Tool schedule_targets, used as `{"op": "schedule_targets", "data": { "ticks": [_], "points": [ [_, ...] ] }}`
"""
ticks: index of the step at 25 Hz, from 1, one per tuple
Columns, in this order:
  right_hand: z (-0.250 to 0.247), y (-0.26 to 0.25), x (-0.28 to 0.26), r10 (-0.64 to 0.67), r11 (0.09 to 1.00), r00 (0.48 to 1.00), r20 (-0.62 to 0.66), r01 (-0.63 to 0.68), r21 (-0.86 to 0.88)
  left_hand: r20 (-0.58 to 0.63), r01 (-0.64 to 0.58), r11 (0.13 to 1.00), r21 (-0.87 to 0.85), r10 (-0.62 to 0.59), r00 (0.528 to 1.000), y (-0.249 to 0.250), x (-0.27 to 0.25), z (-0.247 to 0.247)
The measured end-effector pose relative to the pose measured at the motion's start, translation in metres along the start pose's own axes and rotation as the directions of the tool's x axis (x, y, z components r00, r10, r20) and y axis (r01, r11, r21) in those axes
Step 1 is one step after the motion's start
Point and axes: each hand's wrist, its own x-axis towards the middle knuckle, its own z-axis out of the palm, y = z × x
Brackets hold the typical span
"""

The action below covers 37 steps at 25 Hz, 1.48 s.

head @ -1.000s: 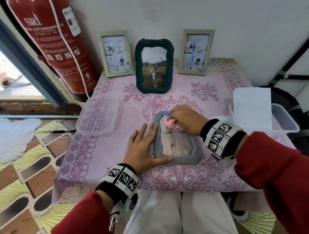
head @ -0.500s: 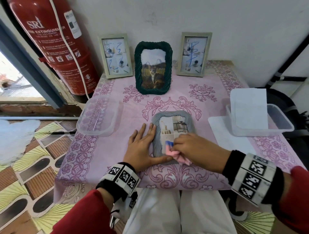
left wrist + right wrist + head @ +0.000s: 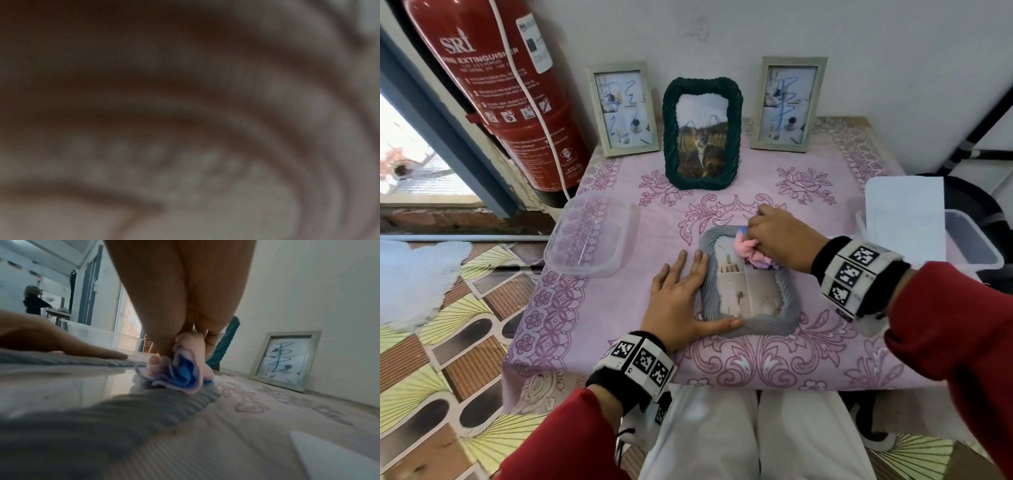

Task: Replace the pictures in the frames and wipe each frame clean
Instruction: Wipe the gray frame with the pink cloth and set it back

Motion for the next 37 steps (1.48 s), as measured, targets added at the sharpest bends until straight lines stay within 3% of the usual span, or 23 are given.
{"op": "schedule_targets", "data": {
  "ticks": [4, 9, 12, 17, 24, 28, 32, 34, 37],
  "points": [
    [-0.001, -0.033, 0.004, -0.074, 0.992, 0.997, -0.032, 0.077, 0.099, -0.01, -0.004, 1.0, 0.011, 0.004, 1.0, 0.002, -0.001, -0.002],
    [0.009, -0.058, -0.04, -0.155, 0.957, 0.987, -0.031, 0.158, 0.244, 0.0, -0.003, 1.0, 0.005, 0.003, 1.0, 0.003, -0.001, -0.003],
    [0.014, -0.054, -0.069, -0.186, 0.965, 0.98, -0.077, 0.197, 0.173, 0.0, 0.004, 1.0, 0.006, -0.004, 1.0, 0.002, -0.001, -0.003],
    [0.012, -0.019, -0.067, -0.083, 0.995, 0.995, -0.05, 0.085, 0.044, -0.002, 0.01, 1.0, 0.0, -0.01, 1.0, 0.001, -0.001, -0.001],
    [0.011, -0.005, -0.014, 0.011, 0.99, 0.999, -0.043, -0.004, 0.142, 0.0, 0.015, 1.0, 0.007, -0.015, 1.0, -0.001, 0.001, 0.0],
    [0.006, -0.008, -0.022, 0.052, 0.913, 0.996, -0.07, -0.019, 0.408, 0.012, 0.03, 0.999, -0.015, -0.03, 0.999, -0.001, 0.002, 0.0],
    [0.007, -0.018, -0.041, 0.16, 0.75, 0.987, -0.026, -0.104, 0.653, 0.013, 0.027, 1.0, -0.014, -0.027, 1.0, -0.002, 0.002, 0.0],
    [0.01, -0.021, -0.046, 0.279, 0.654, 0.958, -0.072, -0.134, 0.745, 0.009, 0.025, 0.999, -0.02, -0.025, 1.0, -0.002, 0.001, 0.0],
    [0.013, -0.022, -0.053, 0.415, 0.63, 0.898, -0.148, -0.166, 0.758, 0.013, 0.032, 0.999, -0.023, -0.032, 0.999, -0.001, 0.0, -0.001]
  ]
}}
